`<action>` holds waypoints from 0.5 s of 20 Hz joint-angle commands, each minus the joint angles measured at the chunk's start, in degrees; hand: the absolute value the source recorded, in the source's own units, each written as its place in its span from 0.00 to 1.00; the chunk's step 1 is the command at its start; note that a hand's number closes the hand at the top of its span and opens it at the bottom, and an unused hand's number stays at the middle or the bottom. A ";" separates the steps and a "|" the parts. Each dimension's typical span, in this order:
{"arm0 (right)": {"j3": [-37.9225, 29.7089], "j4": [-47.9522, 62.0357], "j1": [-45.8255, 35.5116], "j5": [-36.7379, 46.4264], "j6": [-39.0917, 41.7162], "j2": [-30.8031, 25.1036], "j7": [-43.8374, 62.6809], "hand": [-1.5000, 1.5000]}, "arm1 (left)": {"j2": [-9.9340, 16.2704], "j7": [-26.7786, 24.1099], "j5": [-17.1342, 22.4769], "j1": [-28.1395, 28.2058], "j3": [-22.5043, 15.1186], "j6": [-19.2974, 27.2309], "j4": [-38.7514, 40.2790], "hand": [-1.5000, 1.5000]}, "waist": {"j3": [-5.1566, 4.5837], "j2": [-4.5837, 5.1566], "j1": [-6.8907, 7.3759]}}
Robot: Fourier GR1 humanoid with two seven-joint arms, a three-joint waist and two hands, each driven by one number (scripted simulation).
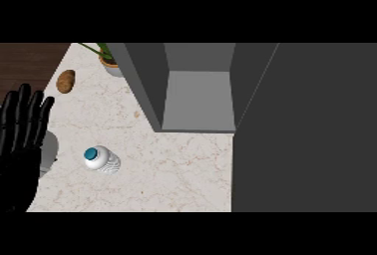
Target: Pick up the bottled water, place it into the cabinet and close the cabinet
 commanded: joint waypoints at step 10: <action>8.51 -12.60 8.88 -9.62 9.61 -1.63 6.60 0.00 | -7.09 7.42 -0.09 7.89 1.22 17.75 -8.45 0.00 | -0.30 1.64 -0.81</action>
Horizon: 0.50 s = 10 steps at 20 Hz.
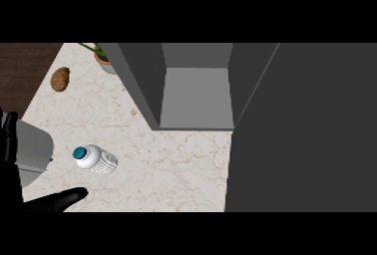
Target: Pick up the bottled water, place it into the cabinet and close the cabinet
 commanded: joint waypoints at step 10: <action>14.47 -16.06 7.91 3.56 -1.25 1.99 10.71 0.00 | -1.94 22.78 -16.02 5.86 -14.74 13.48 -23.58 0.00 | 0.05 0.24 -0.59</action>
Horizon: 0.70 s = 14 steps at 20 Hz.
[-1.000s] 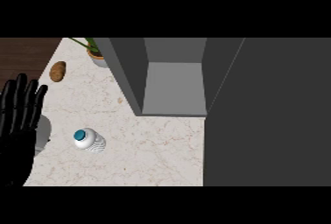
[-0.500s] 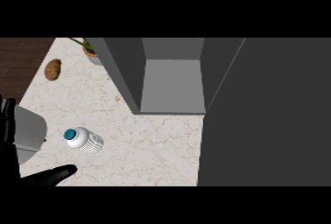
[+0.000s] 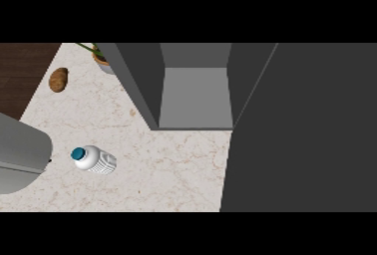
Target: Pick up the bottled water, place it into the cabinet and close the cabinet
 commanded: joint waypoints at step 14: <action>11.26 -6.23 0.33 10.21 -7.62 1.41 7.19 0.00 | 5.55 11.26 -2.59 4.55 -0.12 3.00 -12.91 0.00 | -0.04 -0.13 0.18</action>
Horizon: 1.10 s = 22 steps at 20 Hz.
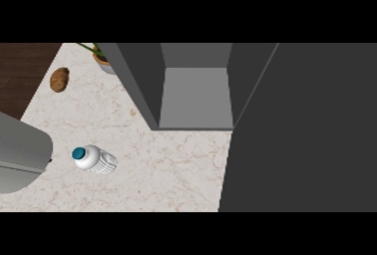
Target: Pick up the bottled water, place it into the cabinet and close the cabinet
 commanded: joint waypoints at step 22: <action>5.12 -8.15 -3.60 7.18 -8.05 -5.20 6.98 0.00 | 1.08 -9.56 3.37 -1.06 6.46 -2.33 10.55 0.00 | -0.08 0.23 -0.37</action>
